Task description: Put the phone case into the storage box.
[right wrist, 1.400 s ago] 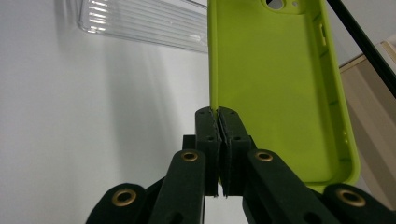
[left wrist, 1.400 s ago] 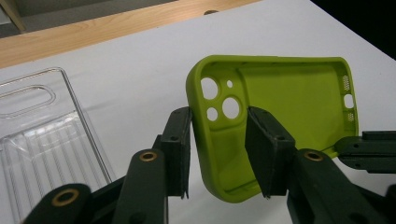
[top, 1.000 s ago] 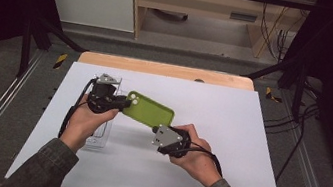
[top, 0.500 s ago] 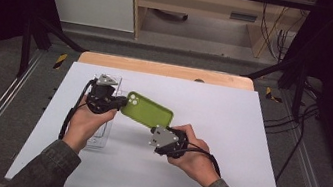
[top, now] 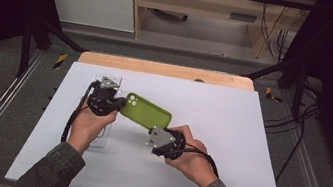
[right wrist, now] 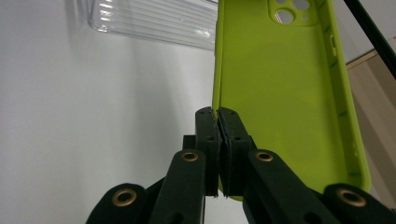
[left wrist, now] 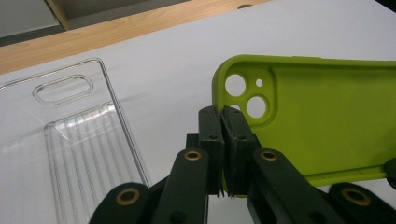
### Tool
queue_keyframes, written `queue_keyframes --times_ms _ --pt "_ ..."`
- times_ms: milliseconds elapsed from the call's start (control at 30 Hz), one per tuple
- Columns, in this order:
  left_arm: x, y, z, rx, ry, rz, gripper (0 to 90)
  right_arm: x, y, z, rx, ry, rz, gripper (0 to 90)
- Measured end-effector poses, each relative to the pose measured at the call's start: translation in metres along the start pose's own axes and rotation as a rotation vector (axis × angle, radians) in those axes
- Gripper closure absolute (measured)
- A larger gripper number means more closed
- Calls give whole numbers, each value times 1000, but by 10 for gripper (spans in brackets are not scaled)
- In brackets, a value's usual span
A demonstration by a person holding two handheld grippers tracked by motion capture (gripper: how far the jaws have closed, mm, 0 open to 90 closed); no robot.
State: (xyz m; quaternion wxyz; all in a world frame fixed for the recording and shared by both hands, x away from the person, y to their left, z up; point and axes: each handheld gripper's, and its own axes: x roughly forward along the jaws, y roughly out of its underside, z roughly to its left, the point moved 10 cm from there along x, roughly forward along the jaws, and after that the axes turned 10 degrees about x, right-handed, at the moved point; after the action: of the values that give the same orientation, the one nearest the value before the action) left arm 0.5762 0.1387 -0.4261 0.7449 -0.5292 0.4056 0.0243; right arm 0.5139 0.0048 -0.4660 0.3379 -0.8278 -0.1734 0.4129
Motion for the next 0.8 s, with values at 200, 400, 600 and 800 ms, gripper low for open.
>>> queue_keyframes --times_ms 200,400,600,800 --pt "-1 0 0 -2 -11 -7 869 1 0 -1 18 -6 4 877" --pt "0 -1 -1 5 -21 -4 870 3 2 0 30 -25 15 869" --pt "1 -1 -3 18 -30 -1 870 4 2 3 48 -53 20 812" --pt "2 0 -2 26 -36 3 871 1 -1 1 114 -53 6 642"
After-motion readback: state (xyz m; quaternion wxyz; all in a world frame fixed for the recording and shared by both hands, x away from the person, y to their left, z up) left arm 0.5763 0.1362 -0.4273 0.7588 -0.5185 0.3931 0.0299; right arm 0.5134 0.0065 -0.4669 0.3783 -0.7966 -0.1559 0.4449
